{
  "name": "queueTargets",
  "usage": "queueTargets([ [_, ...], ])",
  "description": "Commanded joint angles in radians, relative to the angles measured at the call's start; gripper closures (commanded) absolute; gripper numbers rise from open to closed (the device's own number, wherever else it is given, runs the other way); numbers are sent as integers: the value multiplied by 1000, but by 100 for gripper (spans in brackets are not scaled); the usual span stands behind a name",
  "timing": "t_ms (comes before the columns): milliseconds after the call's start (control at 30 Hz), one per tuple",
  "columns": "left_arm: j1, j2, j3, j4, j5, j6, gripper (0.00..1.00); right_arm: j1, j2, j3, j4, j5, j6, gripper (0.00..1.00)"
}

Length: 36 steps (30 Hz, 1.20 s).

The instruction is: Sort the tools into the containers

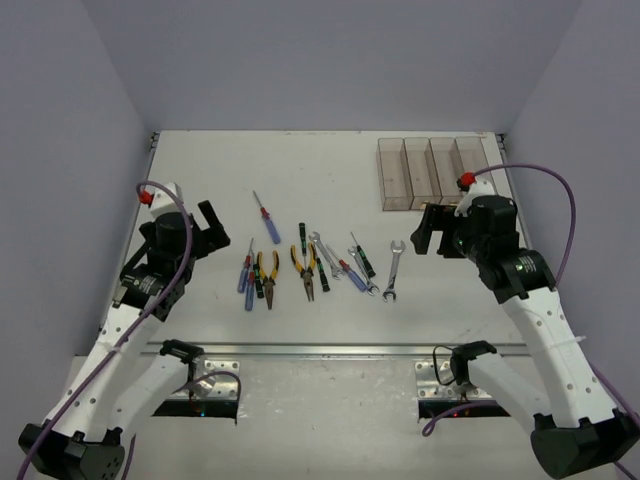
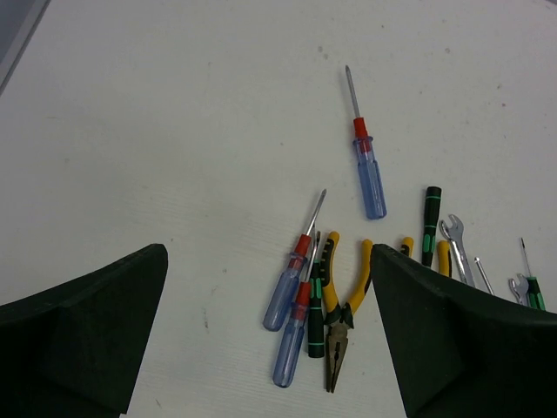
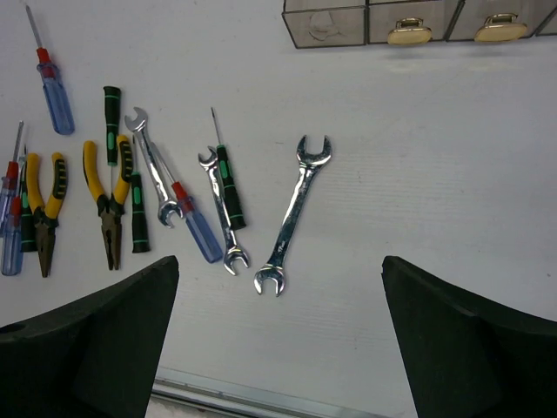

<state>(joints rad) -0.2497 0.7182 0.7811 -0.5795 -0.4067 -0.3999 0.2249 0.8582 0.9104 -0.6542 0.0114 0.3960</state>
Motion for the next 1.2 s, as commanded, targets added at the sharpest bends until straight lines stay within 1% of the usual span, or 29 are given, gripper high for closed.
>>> queueTargets([
  [0,-10,33,43,-6,-17,-42,0,1,-16,1,48,12,4,1],
  [67,-8,68,47,-16,-2,-88,0,0,-13,1,50,15,11,1],
  [133,-8,100,52,-22,53,-165,0,1,-5,3,54,-7,17,1],
  [200,-8,166,56,6,117,-220,0,1,8,-11,71,-79,14,1],
  [267,-8,221,65,52,147,-266,0,1,32,-19,85,-120,19,1],
  [333,-11,352,84,93,157,-314,0,1,69,-6,74,-137,35,1],
  [400,-12,444,136,120,128,-339,0,1,108,11,42,-126,32,1],
  [500,-14,645,232,129,44,-342,0,0,118,23,22,-90,25,1],
  [600,-16,835,383,105,-11,-337,1,1,108,12,25,-86,11,1],
  [767,-24,1102,548,72,-37,-327,9,5,118,1,29,-120,1,1],
  [833,-31,1167,613,54,-28,-331,13,5,126,-2,36,-141,0,1],
  [900,-50,1240,638,55,-22,-348,16,7,140,-1,40,-155,1,1],
  [1000,-66,1290,654,70,-14,-366,21,7,157,7,40,-174,-3,1],
  [1100,-75,1342,671,93,4,-366,33,9,156,-1,51,-190,-6,1],
  [1167,-77,1361,679,95,15,-370,47,10,156,-5,56,-199,-8,1],
])
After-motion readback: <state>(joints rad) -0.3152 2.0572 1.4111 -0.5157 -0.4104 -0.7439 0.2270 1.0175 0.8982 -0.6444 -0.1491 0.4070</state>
